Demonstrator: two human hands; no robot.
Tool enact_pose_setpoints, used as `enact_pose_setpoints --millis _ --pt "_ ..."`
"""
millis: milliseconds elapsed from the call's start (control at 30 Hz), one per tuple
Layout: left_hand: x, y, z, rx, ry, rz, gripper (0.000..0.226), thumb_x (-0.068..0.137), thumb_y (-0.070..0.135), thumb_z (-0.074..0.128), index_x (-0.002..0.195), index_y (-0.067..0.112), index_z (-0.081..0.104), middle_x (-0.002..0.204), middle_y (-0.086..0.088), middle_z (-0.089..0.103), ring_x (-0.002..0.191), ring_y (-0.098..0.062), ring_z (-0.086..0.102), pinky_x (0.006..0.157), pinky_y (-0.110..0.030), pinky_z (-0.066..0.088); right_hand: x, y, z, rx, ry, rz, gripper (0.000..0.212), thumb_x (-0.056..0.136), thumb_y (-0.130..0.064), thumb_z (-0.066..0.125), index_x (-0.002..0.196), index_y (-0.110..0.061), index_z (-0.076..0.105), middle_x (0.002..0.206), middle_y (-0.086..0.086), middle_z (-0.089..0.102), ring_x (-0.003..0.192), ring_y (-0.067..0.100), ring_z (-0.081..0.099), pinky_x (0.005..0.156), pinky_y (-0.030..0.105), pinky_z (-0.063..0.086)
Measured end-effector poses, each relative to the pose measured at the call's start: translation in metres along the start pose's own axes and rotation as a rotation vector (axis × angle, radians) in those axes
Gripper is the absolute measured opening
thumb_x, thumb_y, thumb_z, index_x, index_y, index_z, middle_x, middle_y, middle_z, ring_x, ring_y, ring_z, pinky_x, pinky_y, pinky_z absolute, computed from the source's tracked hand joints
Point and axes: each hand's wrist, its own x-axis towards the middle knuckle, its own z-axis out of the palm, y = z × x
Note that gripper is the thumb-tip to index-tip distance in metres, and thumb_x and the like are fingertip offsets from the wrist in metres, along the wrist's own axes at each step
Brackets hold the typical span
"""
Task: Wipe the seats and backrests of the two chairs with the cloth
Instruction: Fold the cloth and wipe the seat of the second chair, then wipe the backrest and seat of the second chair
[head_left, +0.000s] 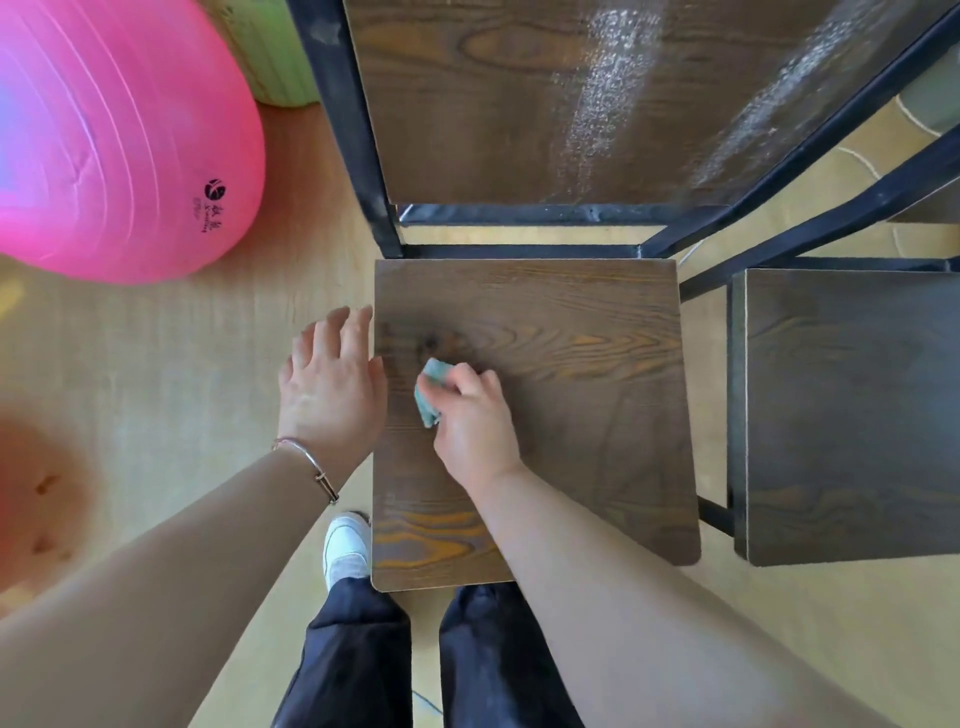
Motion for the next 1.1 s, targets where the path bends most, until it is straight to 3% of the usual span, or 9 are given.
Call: enact_pose_setpoints --millis 100,200,267,367,500,600,667,933,1100 --pt "-0.001 -0.015 -0.007 0.015 0.008 -0.017 0.055 0.096 0.026 0.045 0.147 0.021 0.029 0.149 -0.007 0.034 0.133 -0.034 0.031 0.099 -0.054 0.038 -0.002 -0.024 0.014 0.05 -0.113 -0.042 0.049 0.083 0.001 0.064 0.129 -0.017 0.064 0.116 0.006 0.055 0.096 0.03 0.044 0.085 0.042 0.052" --pt "0.0 -0.02 -0.009 -0.005 0.021 -0.02 0.055 0.095 0.026 0.046 0.147 0.021 0.029 0.148 -0.007 0.034 0.131 -0.034 0.031 0.099 -0.053 0.038 0.005 -0.009 -0.008 0.179 0.041 0.049 0.045 0.082 0.0 0.057 0.123 -0.015 0.068 0.108 0.009 0.056 0.092 0.033 0.05 0.084 0.042 0.052" --pt "0.002 -0.017 -0.008 -0.01 0.01 -0.005 0.055 0.096 0.026 0.045 0.148 0.021 0.029 0.149 -0.007 0.034 0.133 -0.033 0.03 0.1 -0.053 0.038 0.021 0.029 -0.038 0.16 0.209 0.175 0.045 0.081 -0.004 0.051 0.121 -0.013 0.069 0.106 0.012 0.056 0.092 0.036 0.056 0.086 0.039 0.051" --pt "0.008 -0.009 -0.007 -0.026 0.01 0.018 0.055 0.097 0.027 0.044 0.149 0.021 0.027 0.15 -0.008 0.033 0.134 -0.033 0.029 0.101 -0.052 0.036 0.051 0.088 -0.093 0.113 0.339 0.481 0.039 0.095 -0.007 0.054 0.133 -0.014 0.059 0.119 0.01 0.05 0.107 0.028 0.057 0.096 0.04 0.051" --pt "0.017 -0.001 -0.006 -0.034 0.013 0.049 0.055 0.097 0.029 0.042 0.149 0.022 0.025 0.151 -0.006 0.031 0.135 -0.031 0.029 0.101 -0.049 0.036 0.081 0.115 -0.121 0.206 0.373 0.751 0.039 0.1 -0.018 0.056 0.138 -0.013 0.05 0.129 0.007 0.052 0.114 0.02 0.056 0.08 0.022 0.058" --pt "0.018 -0.007 -0.01 -0.019 0.019 0.061 0.056 0.097 0.029 0.042 0.15 0.023 0.023 0.151 -0.006 0.031 0.133 -0.032 0.03 0.1 -0.047 0.036 0.096 0.087 -0.1 0.107 0.298 0.629 0.041 0.098 -0.012 0.057 0.138 -0.014 0.053 0.129 0.009 0.05 0.119 0.025 0.053 0.098 0.035 0.052" --pt "0.016 -0.014 -0.014 -0.023 0.03 0.054 0.056 0.097 0.028 0.043 0.15 0.023 0.024 0.151 -0.005 0.032 0.132 -0.032 0.031 0.099 -0.047 0.037 0.101 0.054 -0.077 0.038 0.231 0.484 0.043 0.097 -0.007 0.056 0.14 -0.015 0.054 0.128 0.007 0.048 0.119 0.024 0.05 0.102 0.032 0.047" --pt "0.0 -0.056 -0.024 -0.005 0.041 -0.001 0.058 0.095 0.028 0.046 0.149 0.021 0.027 0.149 -0.008 0.035 0.13 -0.034 0.035 0.096 -0.048 0.039 0.111 -0.041 -0.007 -0.012 0.018 0.109 0.048 0.093 -0.004 0.059 0.138 -0.018 0.056 0.128 0.003 0.049 0.116 0.024 0.043 0.101 0.034 0.044" --pt "-0.014 -0.069 -0.038 -0.024 0.044 -0.032 0.059 0.095 0.028 0.049 0.149 0.021 0.027 0.15 -0.007 0.035 0.13 -0.033 0.036 0.098 -0.048 0.039 0.071 -0.051 0.015 0.065 -0.136 -0.014 0.028 0.092 -0.012 0.063 0.119 -0.019 0.066 0.11 -0.001 0.052 0.098 0.013 0.047 0.092 0.033 0.046"
